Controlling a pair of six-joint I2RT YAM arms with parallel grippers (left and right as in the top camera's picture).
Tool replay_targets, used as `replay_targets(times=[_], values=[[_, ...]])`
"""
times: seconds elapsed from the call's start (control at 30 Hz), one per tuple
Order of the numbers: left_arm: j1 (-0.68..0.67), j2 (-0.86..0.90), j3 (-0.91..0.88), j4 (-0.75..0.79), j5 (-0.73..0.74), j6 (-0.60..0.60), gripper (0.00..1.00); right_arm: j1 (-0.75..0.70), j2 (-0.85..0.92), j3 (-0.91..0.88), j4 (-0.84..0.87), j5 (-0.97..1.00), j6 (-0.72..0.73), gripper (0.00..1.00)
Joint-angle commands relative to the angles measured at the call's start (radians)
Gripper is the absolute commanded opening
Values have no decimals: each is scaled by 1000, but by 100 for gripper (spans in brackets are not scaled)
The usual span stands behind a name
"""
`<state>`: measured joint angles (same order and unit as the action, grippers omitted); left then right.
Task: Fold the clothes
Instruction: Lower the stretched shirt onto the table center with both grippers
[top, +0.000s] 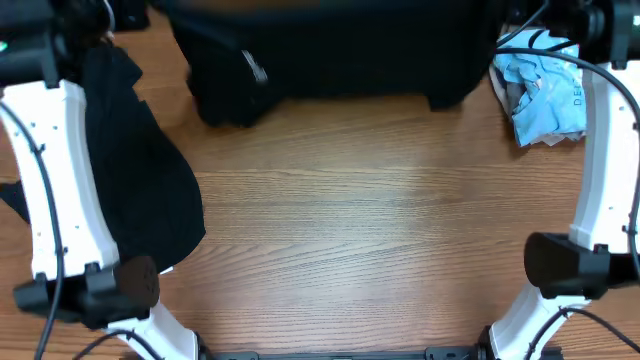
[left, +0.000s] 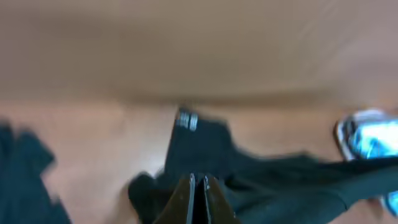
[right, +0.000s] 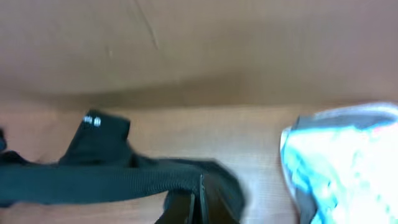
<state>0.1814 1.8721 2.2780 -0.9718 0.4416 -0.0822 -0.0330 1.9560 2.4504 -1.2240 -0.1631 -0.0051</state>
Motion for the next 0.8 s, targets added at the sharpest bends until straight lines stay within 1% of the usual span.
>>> replay_targets(times=[0.0, 0.3, 0.4, 0.47, 0.53, 0.57, 0.67, 0.77], values=[[-5, 76, -14, -117, 5, 38, 4, -14, 68, 17, -105, -27, -7, 4], [-9, 72, -13, -341, 19, 39, 4, -14, 64, 18, -354, -105, 2, 4], [-21, 72, -13, -416, 47, 69, 4, -14, 62, 18, -436, -117, 19, 4], [-33, 72, -13, -472, 45, 85, 5, -14, 62, 18, -470, -116, 30, 4], [-46, 72, -13, -522, 45, 102, 4, -14, 53, 17, -470, -116, 65, 4], [-51, 72, -13, -544, 37, 107, 4, -14, 45, 17, -470, -116, 76, 4], [-70, 72, -13, -651, -67, 106, 4, -14, -3, 16, -470, -106, 93, 4], [-71, 72, -14, -718, -121, 105, 4, -14, -62, -9, -470, -42, 132, 4]])
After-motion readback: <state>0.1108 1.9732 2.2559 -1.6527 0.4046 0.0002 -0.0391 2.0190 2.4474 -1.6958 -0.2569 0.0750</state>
